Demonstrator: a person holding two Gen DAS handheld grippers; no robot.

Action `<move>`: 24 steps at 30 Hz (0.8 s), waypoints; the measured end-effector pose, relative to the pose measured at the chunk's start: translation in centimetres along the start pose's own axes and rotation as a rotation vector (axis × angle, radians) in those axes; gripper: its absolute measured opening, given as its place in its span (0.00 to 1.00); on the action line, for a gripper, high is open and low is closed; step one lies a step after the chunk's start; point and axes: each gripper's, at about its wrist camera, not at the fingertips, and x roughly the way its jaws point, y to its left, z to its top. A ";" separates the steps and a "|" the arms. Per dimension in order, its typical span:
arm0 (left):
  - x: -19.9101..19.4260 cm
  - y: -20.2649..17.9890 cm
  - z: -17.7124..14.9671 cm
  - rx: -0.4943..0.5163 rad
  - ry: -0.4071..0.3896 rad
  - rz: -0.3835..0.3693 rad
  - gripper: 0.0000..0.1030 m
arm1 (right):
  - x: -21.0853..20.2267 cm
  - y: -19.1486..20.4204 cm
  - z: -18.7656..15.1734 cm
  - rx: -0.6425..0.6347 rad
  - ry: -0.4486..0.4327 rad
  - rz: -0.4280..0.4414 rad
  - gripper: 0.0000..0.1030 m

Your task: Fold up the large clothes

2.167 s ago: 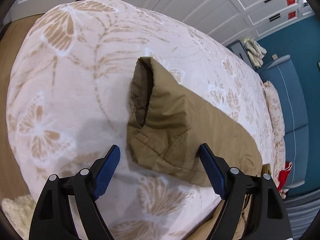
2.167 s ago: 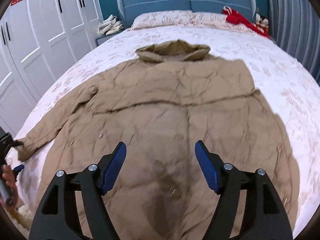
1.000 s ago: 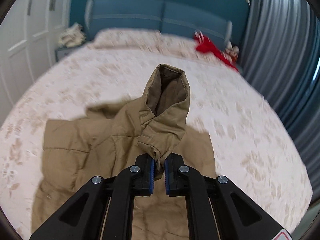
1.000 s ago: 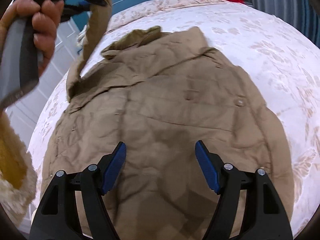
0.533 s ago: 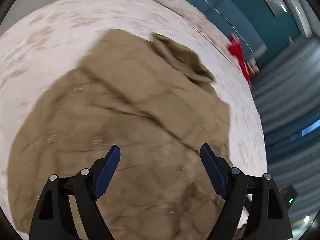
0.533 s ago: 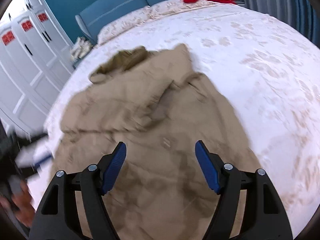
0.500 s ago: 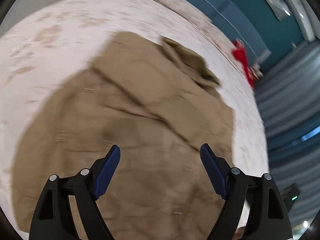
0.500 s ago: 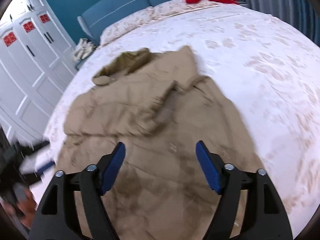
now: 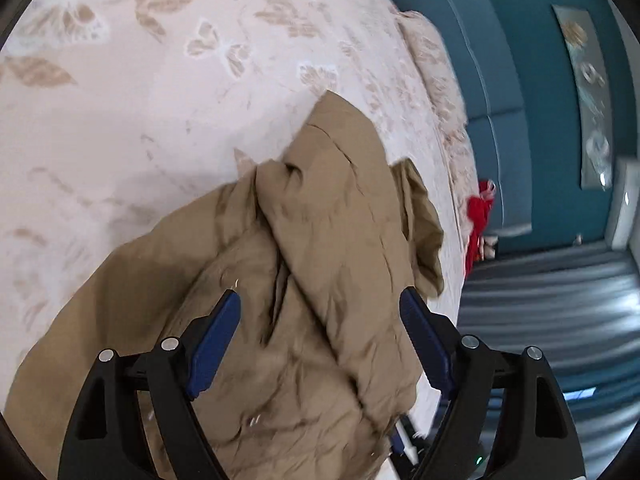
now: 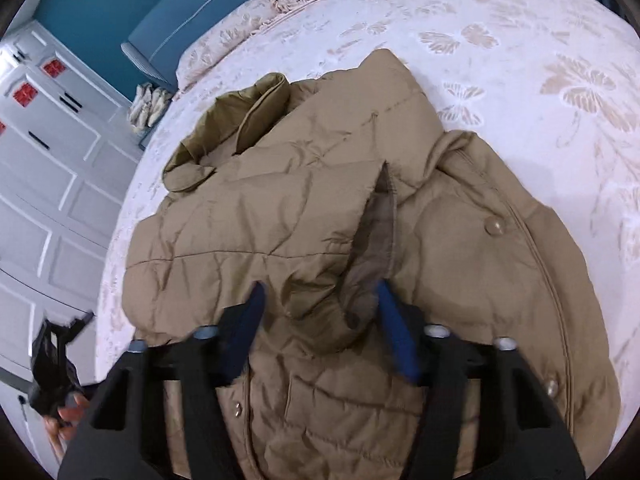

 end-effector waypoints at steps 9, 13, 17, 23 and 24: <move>3.3 -1.8 3.2 0.014 -0.028 0.079 0.13 | -6.3 6.7 5.8 -0.235 -0.215 0.081 0.02; 2.6 -3.8 2.3 0.152 -0.089 0.147 0.02 | -9.2 8.1 8.4 -0.297 -0.320 0.095 0.02; 1.9 -5.3 0.8 0.285 -0.179 0.221 0.01 | -5.8 6.2 8.4 -0.330 -0.300 -0.041 0.02; 4.3 -3.5 -0.1 0.352 -0.158 0.325 0.00 | 2.1 0.1 5.8 -0.248 -0.117 -0.139 0.02; 4.5 -3.2 -0.3 0.366 -0.160 0.338 0.00 | 2.9 -0.4 5.3 -0.243 -0.100 -0.147 0.02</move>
